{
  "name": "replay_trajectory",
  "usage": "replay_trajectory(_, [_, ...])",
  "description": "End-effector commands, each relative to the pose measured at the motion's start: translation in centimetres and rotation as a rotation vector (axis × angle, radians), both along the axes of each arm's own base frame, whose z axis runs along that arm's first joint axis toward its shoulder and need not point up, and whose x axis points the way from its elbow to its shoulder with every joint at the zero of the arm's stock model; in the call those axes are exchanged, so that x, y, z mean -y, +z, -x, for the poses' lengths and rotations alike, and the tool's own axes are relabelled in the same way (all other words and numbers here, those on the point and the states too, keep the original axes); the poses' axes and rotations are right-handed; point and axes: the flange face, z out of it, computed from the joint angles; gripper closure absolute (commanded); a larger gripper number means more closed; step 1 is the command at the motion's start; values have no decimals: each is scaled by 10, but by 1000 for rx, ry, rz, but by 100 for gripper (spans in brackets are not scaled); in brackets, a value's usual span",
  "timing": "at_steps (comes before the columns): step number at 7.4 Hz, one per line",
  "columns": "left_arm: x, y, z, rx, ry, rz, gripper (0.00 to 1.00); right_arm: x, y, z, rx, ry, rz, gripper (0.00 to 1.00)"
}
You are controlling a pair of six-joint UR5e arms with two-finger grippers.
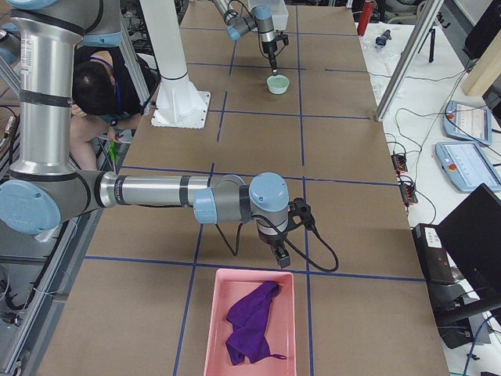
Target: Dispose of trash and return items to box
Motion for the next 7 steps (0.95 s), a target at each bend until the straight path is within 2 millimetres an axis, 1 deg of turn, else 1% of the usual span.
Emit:
replay_trajectory(1, [4, 3, -12, 7, -5, 15, 75, -1, 0, 0, 0, -1, -1, 0])
replay_trajectory(2, [5, 0, -12, -3, -13, 27, 100, -1, 0, 0, 0, 0, 1, 0])
replay_trajectory(3, [3, -8, -10, -15, -7, 15, 100, -1, 0, 0, 0, -1, -1, 0])
replay_trajectory(4, [2, -11, -6, -18, -1, 8, 100, -1, 0, 0, 0, -1, -1, 0])
replay_trajectory(5, [1, -25, 10, 0, 42, -42, 100, -1, 0, 0, 0, -1, -1, 0])
replay_trajectory(6, [1, -37, 48, 42, 111, -105, 100, 0, 0, 0, 0, -1, -1, 0])
replay_trajectory(7, [12, -35, 102, 52, 111, -146, 100, -1, 1, 1, 0, -2, 2, 0])
